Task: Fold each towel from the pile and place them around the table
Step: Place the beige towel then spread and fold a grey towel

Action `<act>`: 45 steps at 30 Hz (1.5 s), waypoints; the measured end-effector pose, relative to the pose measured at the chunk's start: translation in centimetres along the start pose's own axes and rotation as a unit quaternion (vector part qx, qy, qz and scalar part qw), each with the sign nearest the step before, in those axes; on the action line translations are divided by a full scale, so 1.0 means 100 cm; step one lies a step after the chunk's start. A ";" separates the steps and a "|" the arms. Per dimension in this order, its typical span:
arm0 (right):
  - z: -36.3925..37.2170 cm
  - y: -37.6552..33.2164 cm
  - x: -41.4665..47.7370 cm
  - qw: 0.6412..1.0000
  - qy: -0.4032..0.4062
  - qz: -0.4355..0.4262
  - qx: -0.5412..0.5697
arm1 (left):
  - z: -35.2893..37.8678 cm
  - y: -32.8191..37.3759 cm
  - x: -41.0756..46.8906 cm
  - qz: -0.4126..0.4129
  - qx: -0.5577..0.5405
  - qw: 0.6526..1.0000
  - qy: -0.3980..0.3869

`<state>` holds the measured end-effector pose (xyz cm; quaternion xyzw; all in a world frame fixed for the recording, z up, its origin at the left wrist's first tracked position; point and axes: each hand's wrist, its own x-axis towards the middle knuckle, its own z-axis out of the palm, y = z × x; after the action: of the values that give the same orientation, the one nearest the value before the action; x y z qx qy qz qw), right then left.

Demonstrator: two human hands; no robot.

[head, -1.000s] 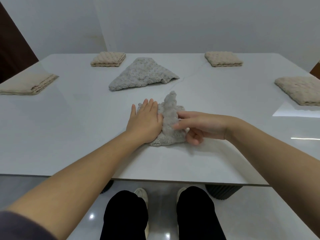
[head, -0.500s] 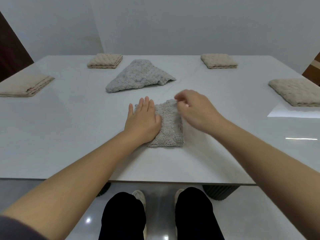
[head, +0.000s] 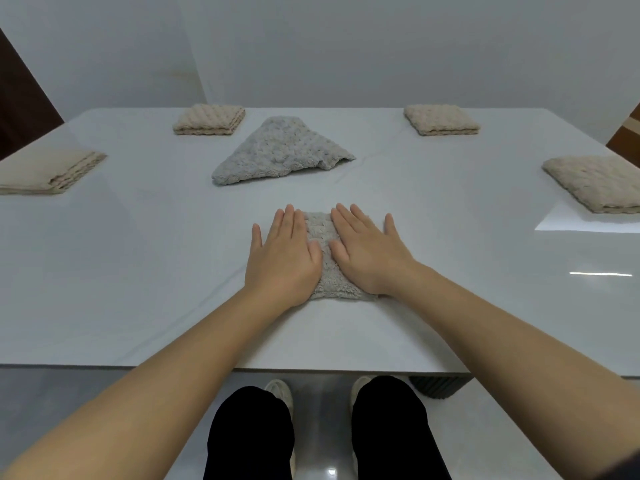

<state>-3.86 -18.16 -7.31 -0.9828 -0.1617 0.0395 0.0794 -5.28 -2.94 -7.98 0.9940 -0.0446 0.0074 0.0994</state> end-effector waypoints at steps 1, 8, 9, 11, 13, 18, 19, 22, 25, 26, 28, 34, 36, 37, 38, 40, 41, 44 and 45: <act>0.000 0.000 0.000 1.000 0.002 0.000 -0.002 | 0.000 0.000 0.000 0.002 -0.001 1.000 0.004; -0.020 -0.003 0.004 0.999 -0.007 0.011 0.039 | -0.016 -0.029 -0.015 0.161 -0.119 0.979 0.023; -0.024 -0.003 0.006 0.999 0.001 0.014 0.050 | -0.022 -0.038 -0.020 0.213 -0.113 0.970 0.023; -0.032 -0.004 0.009 0.998 0.017 0.021 0.061 | -0.030 -0.056 -0.026 0.289 -0.059 0.955 0.034; -0.037 -0.006 0.011 0.998 0.027 0.026 0.056 | -0.034 -0.069 -0.026 0.313 -0.019 0.948 0.052; -0.041 -0.006 0.006 0.995 0.042 0.045 0.084 | -0.041 -0.092 -0.014 0.267 -0.021 0.960 0.082; -0.041 -0.006 0.004 0.994 0.046 0.049 0.090 | -0.042 -0.096 -0.011 0.252 -0.020 0.964 0.086; -0.038 -0.007 -0.001 0.992 0.049 0.058 0.102 | -0.045 -0.103 -0.007 0.178 -0.024 0.980 0.091; -0.035 -0.010 -0.004 0.993 0.047 0.052 0.093 | -0.044 -0.106 -0.002 0.085 -0.030 0.990 0.109; -0.034 -0.012 -0.005 0.994 0.044 0.052 0.088 | -0.044 -0.105 -0.001 0.054 -0.036 0.992 0.111; -0.037 -0.014 -0.006 0.993 0.056 0.062 0.079 | -0.045 -0.100 0.000 0.002 -0.070 0.991 0.117; -0.036 -0.041 0.011 0.995 0.082 0.002 0.059 | -0.039 -0.058 0.001 0.057 -0.040 0.996 0.047; -0.021 -0.053 0.019 0.999 0.007 -0.001 0.035 | -0.031 -0.050 0.005 0.043 -0.013 0.999 0.004; -0.012 -0.055 0.022 1.000 -0.009 0.003 0.026 | -0.026 -0.049 0.005 0.031 -0.011 0.999 -0.005; -0.003 -0.055 0.024 1.000 -0.012 0.006 0.020 | -0.023 -0.049 0.005 0.021 -0.012 1.000 -0.009; 0.007 -0.053 0.024 1.000 0.002 0.006 0.014 | -0.017 -0.050 0.002 0.009 -0.018 1.000 -0.013; 0.008 -0.052 0.025 1.000 0.003 0.004 0.011 | -0.016 -0.050 0.001 0.007 -0.018 1.000 -0.019; 0.004 -0.050 0.029 1.000 -0.019 0.002 -0.003 | -0.019 -0.048 0.006 -0.001 0.005 0.998 -0.055; 0.004 -0.050 0.029 1.000 -0.020 0.001 -0.005 | -0.020 -0.047 0.008 -0.006 0.014 0.998 -0.064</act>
<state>-2.70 -12.47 -6.98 -0.9824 -0.1622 0.0588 0.0713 -4.12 2.02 -6.93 0.9940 -0.0445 -0.0567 0.0825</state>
